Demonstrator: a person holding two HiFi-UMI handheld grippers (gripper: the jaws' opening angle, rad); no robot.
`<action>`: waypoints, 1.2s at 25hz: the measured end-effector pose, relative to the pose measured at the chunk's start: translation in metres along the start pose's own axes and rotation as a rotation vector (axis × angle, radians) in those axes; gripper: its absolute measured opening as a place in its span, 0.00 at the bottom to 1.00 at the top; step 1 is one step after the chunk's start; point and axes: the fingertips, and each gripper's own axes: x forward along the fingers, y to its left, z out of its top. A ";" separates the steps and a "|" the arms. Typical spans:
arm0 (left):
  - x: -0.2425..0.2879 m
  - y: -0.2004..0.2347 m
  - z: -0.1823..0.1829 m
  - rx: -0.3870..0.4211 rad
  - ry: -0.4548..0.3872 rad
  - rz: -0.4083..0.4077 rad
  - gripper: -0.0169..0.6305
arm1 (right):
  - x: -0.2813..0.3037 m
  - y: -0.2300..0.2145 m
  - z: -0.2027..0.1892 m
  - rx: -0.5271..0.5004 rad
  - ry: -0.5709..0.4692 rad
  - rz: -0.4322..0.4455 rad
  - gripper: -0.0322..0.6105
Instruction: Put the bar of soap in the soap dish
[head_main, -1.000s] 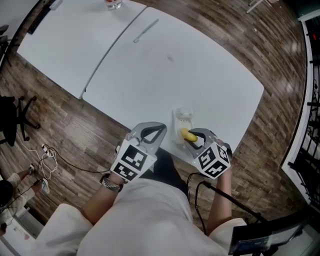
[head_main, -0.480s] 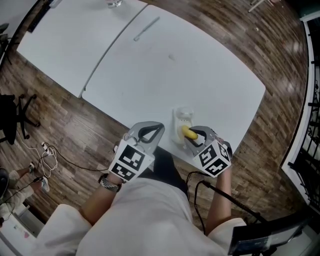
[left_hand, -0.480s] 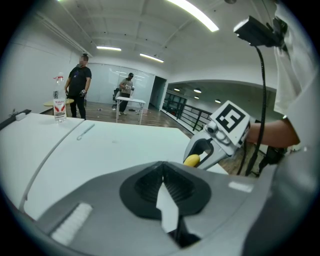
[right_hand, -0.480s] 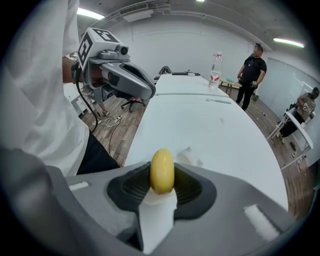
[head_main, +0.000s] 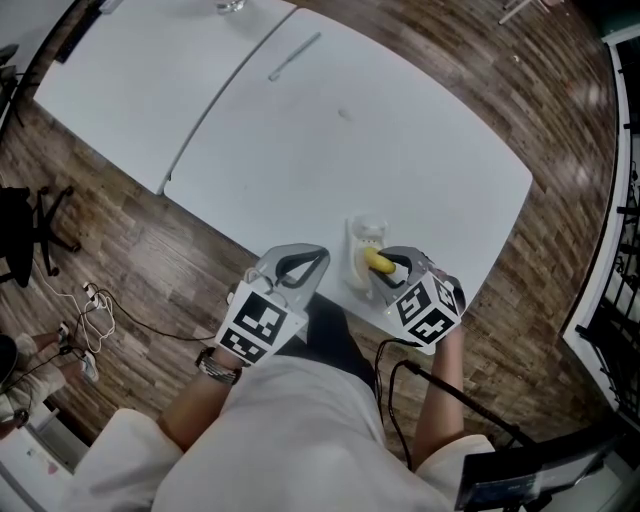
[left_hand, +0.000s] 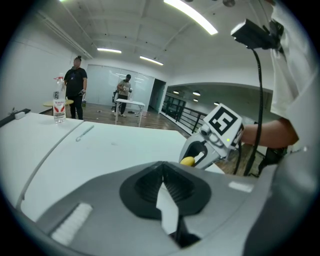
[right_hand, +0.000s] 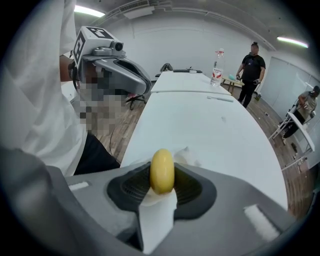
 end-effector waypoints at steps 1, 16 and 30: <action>0.000 -0.001 0.000 -0.001 -0.004 -0.003 0.04 | 0.000 0.000 0.000 0.004 -0.003 0.000 0.24; 0.001 0.001 -0.006 0.000 0.034 -0.001 0.04 | 0.008 -0.005 0.003 -0.041 0.019 -0.022 0.24; -0.001 0.004 -0.009 -0.035 0.029 0.002 0.04 | 0.009 -0.012 0.005 0.029 -0.018 -0.073 0.24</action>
